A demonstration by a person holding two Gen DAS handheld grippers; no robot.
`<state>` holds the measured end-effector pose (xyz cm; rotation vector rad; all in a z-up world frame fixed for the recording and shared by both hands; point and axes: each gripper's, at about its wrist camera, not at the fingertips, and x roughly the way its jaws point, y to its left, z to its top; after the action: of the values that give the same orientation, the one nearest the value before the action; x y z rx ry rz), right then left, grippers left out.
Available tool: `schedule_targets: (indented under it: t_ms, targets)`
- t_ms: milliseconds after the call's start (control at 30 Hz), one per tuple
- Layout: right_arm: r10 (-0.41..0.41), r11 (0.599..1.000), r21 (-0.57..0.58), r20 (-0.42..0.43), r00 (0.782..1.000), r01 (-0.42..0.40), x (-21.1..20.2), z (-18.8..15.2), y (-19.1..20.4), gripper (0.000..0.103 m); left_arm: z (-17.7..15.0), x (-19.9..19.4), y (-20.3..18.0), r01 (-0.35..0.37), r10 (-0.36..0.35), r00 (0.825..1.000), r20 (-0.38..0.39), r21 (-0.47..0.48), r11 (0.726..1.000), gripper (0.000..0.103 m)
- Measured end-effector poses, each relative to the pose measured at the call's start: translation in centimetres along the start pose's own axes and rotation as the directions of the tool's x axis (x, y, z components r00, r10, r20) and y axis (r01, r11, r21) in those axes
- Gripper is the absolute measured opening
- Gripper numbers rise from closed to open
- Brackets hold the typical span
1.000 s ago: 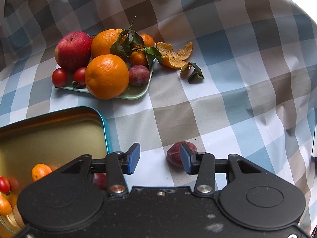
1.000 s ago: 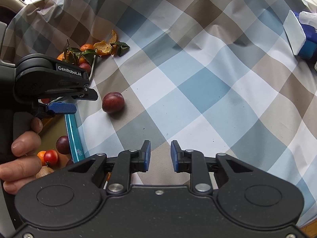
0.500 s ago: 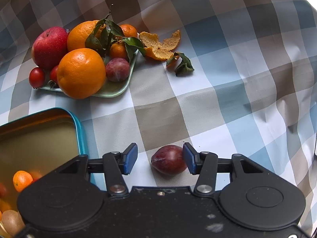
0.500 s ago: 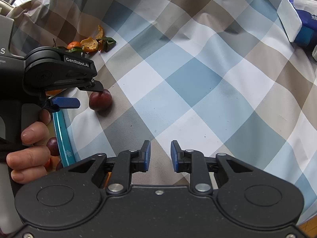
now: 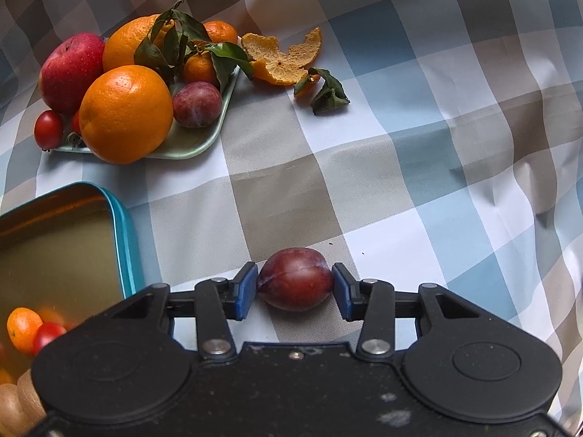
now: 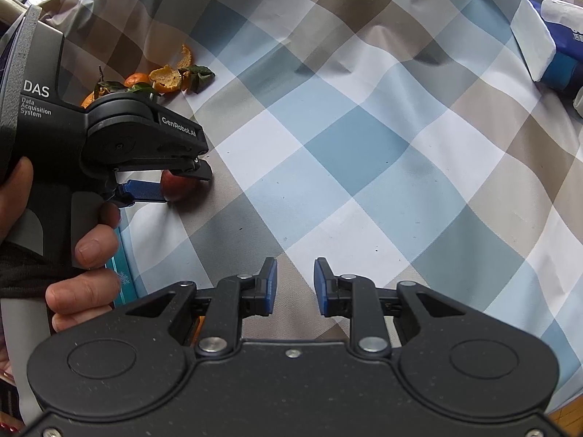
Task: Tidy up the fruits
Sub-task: 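Lift and carry the plum and the mandarin over the gold tray with both grippers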
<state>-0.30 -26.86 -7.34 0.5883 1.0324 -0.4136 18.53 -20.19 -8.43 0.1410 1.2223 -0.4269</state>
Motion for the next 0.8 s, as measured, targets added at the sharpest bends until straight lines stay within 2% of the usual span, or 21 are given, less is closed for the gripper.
schedule_targets:
  t_ms: [133,300,433,533,633,800]
  targets:
    - [0.001,1.0,-0.018,0.014,1.0,0.0,-0.4,0.0,0.2,0.034,0.2,-0.6,1.0,0.019,-0.019,1.0,0.003,-0.046,0.999,0.044]
    - [0.023,0.999,-0.045,0.032,0.999,-0.022,-1.0,-0.3,0.6,0.034,0.4,-3.4,1.9,-0.008,0.013,0.998,0.06,-0.076,0.997,0.044]
    - [0.064,0.995,-0.081,0.034,0.997,-0.061,-1.1,-0.7,1.4,0.034,0.4,-5.8,3.0,-0.073,0.08,0.993,0.09,-0.088,0.993,0.044]
    - [0.092,0.988,-0.129,0.038,0.995,-0.086,-1.3,-1.3,2.4,0.035,-0.1,-6.7,3.9,-0.156,0.163,0.981,0.102,-0.079,0.985,0.044]
    - [0.129,0.975,-0.19,0.052,0.99,-0.117,-1.5,-2.1,3.6,0.035,-0.4,-7.4,4.7,-0.204,0.212,0.971,0.113,-0.076,0.976,0.044]
    - [0.159,0.954,-0.269,0.069,0.985,-0.135,-1.9,-3.2,5.0,0.035,-0.3,-7.4,6.0,-0.163,0.172,0.982,0.075,-0.11,0.98,0.044]
